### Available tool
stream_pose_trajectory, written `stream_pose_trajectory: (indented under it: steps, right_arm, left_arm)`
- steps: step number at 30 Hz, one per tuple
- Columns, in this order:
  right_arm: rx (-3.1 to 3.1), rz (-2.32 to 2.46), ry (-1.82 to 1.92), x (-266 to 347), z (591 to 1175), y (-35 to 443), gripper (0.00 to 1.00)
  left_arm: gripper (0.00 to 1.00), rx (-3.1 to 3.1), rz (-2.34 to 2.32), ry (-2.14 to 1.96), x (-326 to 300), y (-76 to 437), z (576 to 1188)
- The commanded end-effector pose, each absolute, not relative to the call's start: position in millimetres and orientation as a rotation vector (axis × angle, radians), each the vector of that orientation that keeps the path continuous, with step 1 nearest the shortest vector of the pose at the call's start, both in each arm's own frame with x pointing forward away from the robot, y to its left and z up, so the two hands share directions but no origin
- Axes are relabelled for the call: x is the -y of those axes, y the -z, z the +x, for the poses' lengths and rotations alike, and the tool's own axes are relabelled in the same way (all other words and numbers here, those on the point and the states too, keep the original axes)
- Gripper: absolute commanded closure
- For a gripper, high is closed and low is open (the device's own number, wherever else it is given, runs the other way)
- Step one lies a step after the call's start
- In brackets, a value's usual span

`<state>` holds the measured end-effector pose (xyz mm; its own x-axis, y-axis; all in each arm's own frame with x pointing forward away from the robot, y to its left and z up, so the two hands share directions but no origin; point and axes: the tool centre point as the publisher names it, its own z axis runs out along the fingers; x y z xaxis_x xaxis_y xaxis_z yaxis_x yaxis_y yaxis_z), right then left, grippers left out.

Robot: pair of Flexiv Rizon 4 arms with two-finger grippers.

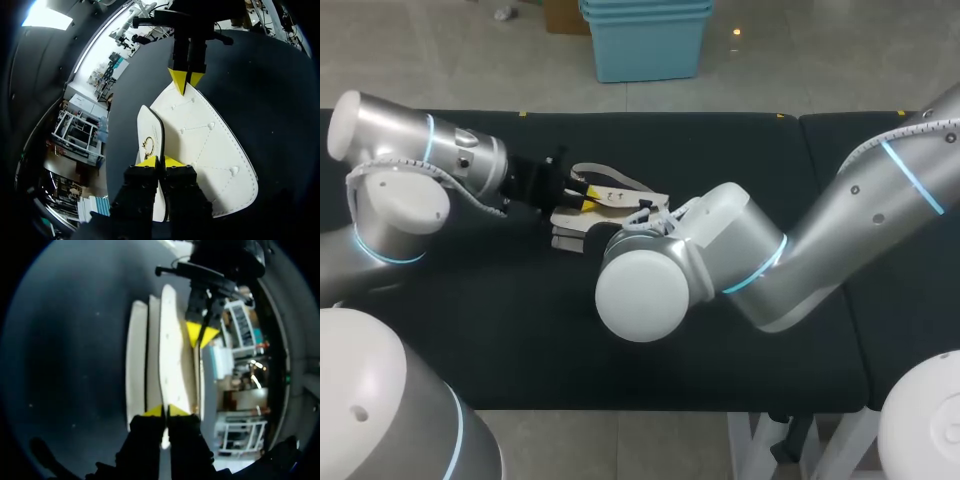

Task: Pick up the bag, open it, inspect its contents, close it, and place it on the opposite side

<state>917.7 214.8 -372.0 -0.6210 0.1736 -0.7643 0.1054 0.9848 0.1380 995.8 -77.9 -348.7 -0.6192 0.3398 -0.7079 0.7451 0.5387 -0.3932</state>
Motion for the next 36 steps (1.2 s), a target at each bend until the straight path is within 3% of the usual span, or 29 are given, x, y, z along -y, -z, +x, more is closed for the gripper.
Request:
stream_pose_trajectory:
  steps: [1, 33, 34, 35, 36]
  right_arm:
    - [-2.243, 0.193, -0.101, -216, 918, 373, 1.0]
    - [-2.243, 0.193, -0.101, -216, 918, 373, 1.0]
    - [-2.243, 0.193, -0.101, -216, 918, 373, 1.0]
    - [-2.243, 0.193, -0.101, -216, 918, 373, 1.0]
    - [-2.243, 0.193, -0.101, -216, 918, 373, 1.0]
  left_arm:
    - [1.0, -2.219, 0.893, 0.928, 77, 352, 994]
    - [1.0, -2.238, 0.989, 0.949, 69, 361, 993]
    - [0.78, -2.233, 0.988, 0.952, 70, 360, 994]
    - [0.64, -2.224, 0.99, 0.958, 71, 359, 994]
    - [0.62, -2.215, 0.993, 0.97, 71, 358, 994]
